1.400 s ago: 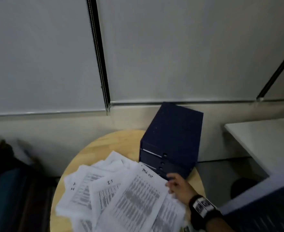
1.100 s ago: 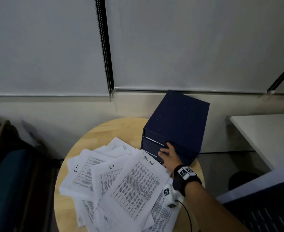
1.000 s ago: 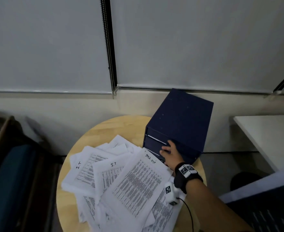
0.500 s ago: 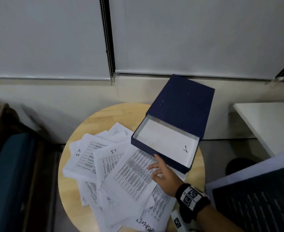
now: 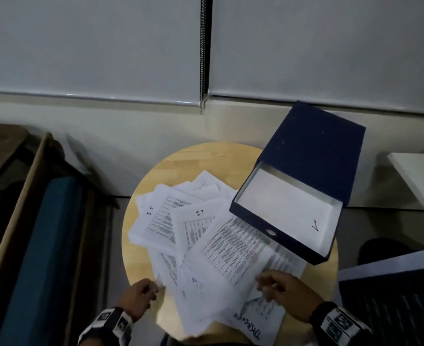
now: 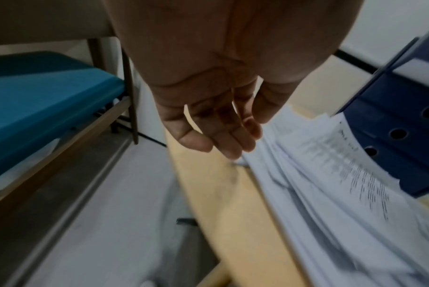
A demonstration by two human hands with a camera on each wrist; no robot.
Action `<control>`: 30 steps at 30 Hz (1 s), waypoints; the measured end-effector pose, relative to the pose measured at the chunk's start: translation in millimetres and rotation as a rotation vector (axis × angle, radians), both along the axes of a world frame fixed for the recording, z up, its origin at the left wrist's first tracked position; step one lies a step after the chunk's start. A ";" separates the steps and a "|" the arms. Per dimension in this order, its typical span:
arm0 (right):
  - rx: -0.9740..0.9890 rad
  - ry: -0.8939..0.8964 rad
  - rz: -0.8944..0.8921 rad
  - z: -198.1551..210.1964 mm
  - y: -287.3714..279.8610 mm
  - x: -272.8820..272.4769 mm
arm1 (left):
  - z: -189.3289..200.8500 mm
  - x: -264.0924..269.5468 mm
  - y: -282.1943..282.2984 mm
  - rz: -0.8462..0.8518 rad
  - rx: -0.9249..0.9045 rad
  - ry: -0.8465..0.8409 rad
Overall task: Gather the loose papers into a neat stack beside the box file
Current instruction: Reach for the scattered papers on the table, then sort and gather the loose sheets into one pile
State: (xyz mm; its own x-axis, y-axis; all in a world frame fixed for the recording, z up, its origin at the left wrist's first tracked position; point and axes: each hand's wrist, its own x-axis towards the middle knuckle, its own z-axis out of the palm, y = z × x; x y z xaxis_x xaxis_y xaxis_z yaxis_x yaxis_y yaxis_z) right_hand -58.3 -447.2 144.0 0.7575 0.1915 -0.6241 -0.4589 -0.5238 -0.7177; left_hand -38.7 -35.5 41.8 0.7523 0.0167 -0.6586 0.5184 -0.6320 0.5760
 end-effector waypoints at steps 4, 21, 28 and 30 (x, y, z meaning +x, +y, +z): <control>-0.181 0.141 -0.003 -41.0 3.9 12.9 | -28.7 56.4 8.9 -0.063 -0.002 -0.038; -0.174 0.190 -0.639 -135.5 20.4 61.4 | -4.7 107.0 -89.5 0.007 0.191 0.156; -0.296 0.174 -0.612 -131.8 25.3 72.6 | -14.0 106.3 -96.6 0.116 0.203 0.145; -0.335 0.208 -0.593 -131.6 21.7 72.5 | -16.9 105.5 -91.9 0.133 0.207 0.128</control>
State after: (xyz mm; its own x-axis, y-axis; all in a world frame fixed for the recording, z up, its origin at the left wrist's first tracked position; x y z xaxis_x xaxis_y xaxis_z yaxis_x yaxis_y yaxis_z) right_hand 14.3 -425.5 12.4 0.5333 -0.4435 -0.7203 -0.8449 -0.3203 -0.4284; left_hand 66.8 -127.4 24.9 0.6449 0.2542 -0.7207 0.6654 -0.6507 0.3659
